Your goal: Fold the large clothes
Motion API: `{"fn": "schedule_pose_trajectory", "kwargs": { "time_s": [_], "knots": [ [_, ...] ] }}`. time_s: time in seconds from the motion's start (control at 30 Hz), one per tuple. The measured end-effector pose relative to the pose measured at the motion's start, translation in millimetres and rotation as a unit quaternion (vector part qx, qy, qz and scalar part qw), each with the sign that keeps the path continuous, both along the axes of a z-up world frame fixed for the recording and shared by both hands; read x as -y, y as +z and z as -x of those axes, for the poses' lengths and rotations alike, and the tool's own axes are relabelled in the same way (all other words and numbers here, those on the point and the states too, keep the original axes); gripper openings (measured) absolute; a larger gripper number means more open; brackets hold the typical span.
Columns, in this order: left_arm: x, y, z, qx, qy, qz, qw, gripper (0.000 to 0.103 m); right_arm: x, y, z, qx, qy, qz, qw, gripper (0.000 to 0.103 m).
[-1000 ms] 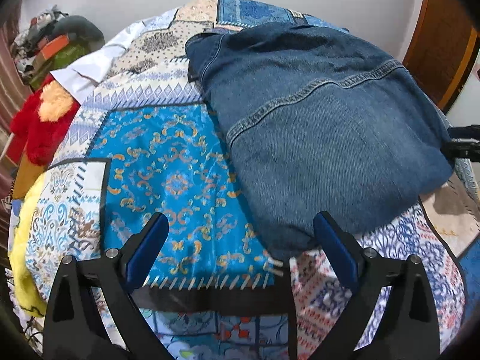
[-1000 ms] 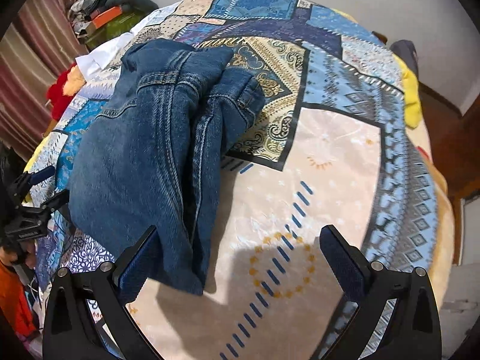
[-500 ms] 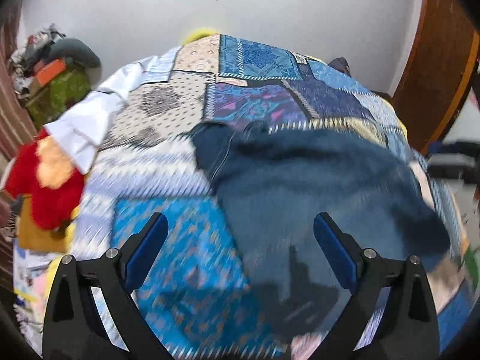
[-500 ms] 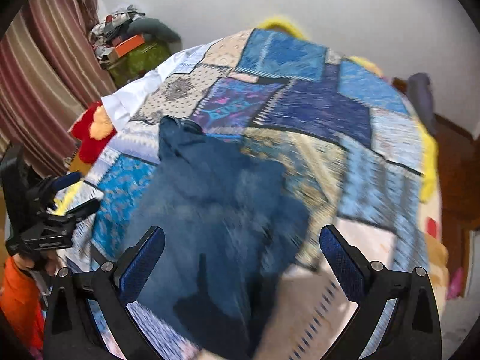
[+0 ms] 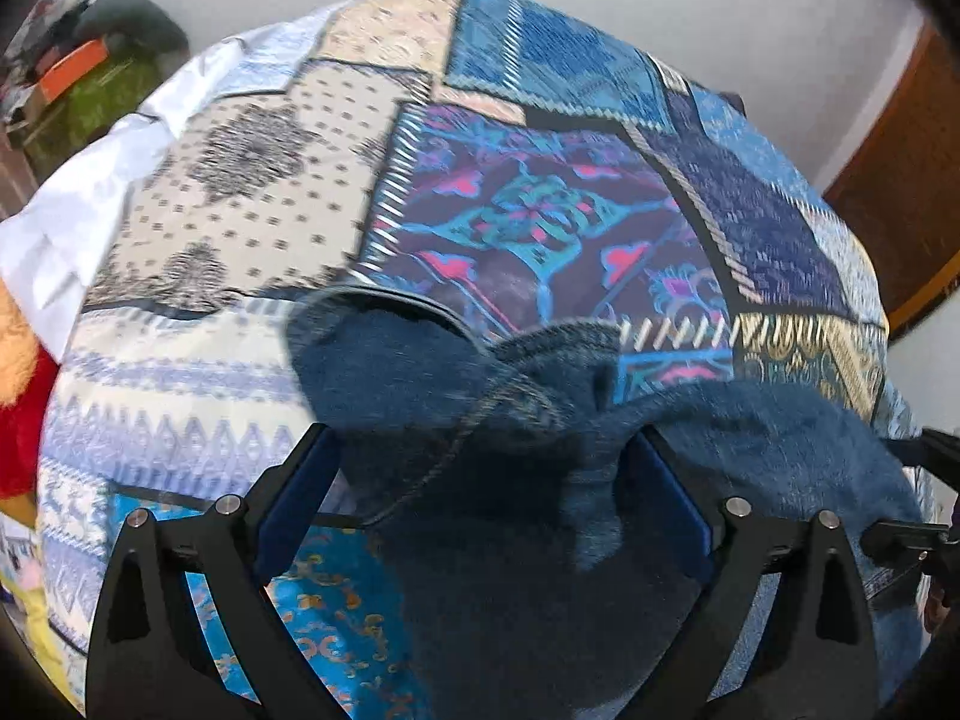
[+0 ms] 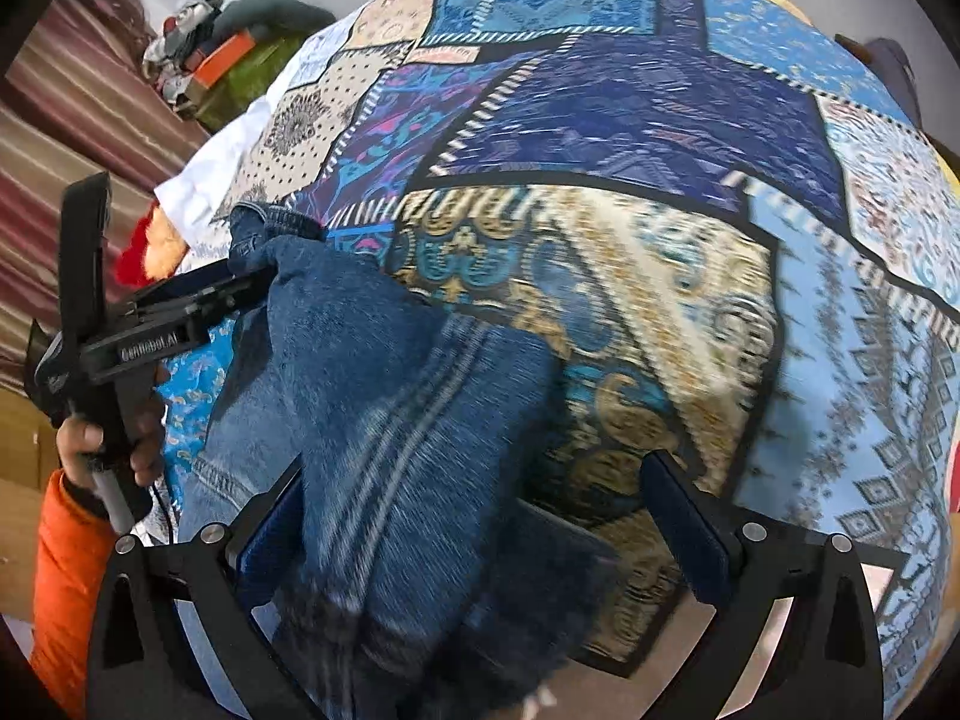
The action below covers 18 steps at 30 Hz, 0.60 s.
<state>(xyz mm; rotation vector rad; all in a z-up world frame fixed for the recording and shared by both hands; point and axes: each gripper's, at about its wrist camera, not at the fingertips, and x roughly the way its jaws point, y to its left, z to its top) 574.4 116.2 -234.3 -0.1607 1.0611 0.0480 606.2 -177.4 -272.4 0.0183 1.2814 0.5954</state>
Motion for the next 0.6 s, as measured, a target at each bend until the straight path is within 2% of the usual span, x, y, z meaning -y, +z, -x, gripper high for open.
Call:
{"fn": "schedule_pose_trajectory", "kwargs": {
  "time_s": [0.03, 0.13, 0.17, 0.27, 0.33, 0.5, 0.6],
  "knots": [
    [-4, 6, 4, 0.008, 0.006, -0.005, 0.9999, 0.098, 3, 3, 1, 0.005, -0.001, 0.004, 1.0, 0.103],
    [-28, 25, 16, 0.022, 0.05, -0.061, 0.9967, 0.097, 9, 19, 13, 0.026, 0.0, 0.023, 0.999, 0.103],
    [-37, 30, 21, 0.022, 0.055, -0.066, 0.996, 0.097, 12, 26, 18, 0.036, -0.004, 0.028, 0.999, 0.103],
    [-64, 46, 44, 0.026, 0.071, -0.044, 0.9961, 0.097, 26, 50, 28, 0.072, -0.029, 0.061, 0.995, 0.103],
    [-75, 55, 63, 0.036, 0.077, -0.028, 0.996, 0.097, 36, 64, 36, 0.09, -0.037, 0.066, 0.993, 0.103],
    [-74, 64, 107, 0.029, 0.039, -0.01, 0.9988, 0.097, 58, 89, 61, 0.07, -0.055, 0.003, 0.996, 0.103],
    [-60, 54, 129, 0.017, 0.014, 0.016, 0.9996, 0.097, 50, 83, 72, 0.044, -0.054, -0.03, 0.997, 0.103]
  ]
}}
